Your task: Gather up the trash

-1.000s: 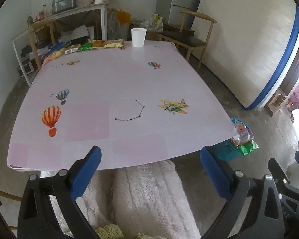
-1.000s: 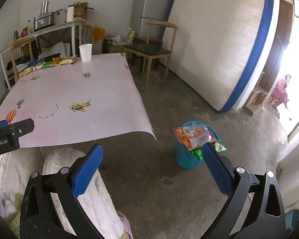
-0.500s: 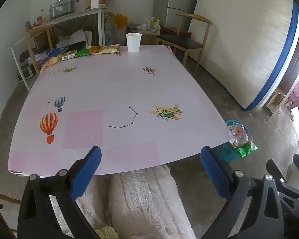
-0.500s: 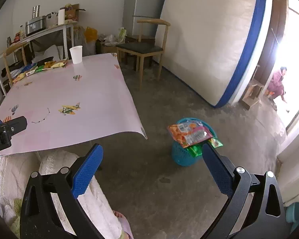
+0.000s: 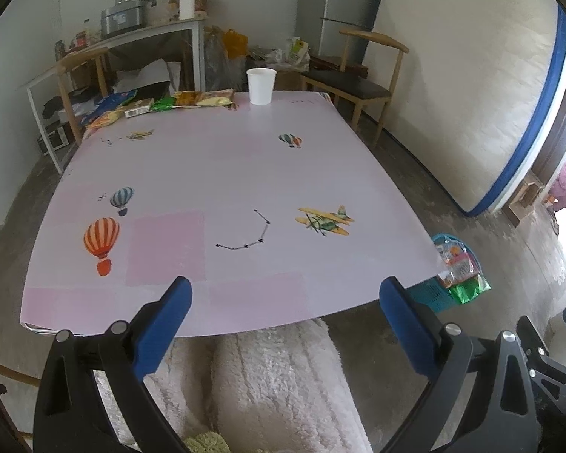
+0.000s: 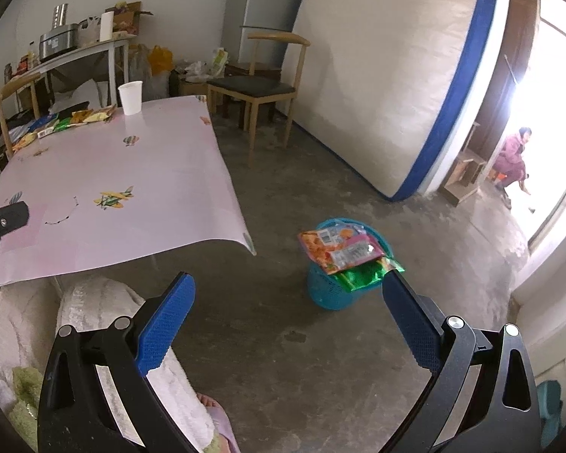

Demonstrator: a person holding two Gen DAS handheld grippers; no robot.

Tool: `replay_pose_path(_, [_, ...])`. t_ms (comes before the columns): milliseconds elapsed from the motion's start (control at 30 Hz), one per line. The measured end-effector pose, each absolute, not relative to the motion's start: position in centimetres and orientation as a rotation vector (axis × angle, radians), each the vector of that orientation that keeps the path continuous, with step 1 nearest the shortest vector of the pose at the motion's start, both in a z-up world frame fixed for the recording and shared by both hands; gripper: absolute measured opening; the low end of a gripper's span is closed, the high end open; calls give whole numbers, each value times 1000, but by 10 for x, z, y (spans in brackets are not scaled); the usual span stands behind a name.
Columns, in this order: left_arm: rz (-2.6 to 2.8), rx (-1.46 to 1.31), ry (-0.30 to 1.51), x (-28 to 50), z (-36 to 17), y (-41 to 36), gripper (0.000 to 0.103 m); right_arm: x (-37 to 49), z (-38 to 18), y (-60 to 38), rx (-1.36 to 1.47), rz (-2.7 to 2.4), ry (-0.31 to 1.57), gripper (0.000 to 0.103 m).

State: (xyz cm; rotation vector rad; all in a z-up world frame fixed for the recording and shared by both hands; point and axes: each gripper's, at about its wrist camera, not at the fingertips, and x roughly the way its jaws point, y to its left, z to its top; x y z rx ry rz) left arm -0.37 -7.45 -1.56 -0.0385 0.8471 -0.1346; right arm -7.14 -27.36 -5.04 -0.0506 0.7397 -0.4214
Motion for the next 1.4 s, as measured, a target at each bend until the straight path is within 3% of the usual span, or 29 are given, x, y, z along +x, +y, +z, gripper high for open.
replay_pose_path(1400, [-130, -63, 840, -5, -9, -66, 97, -78, -41, -267, -63, -419, 708, 96])
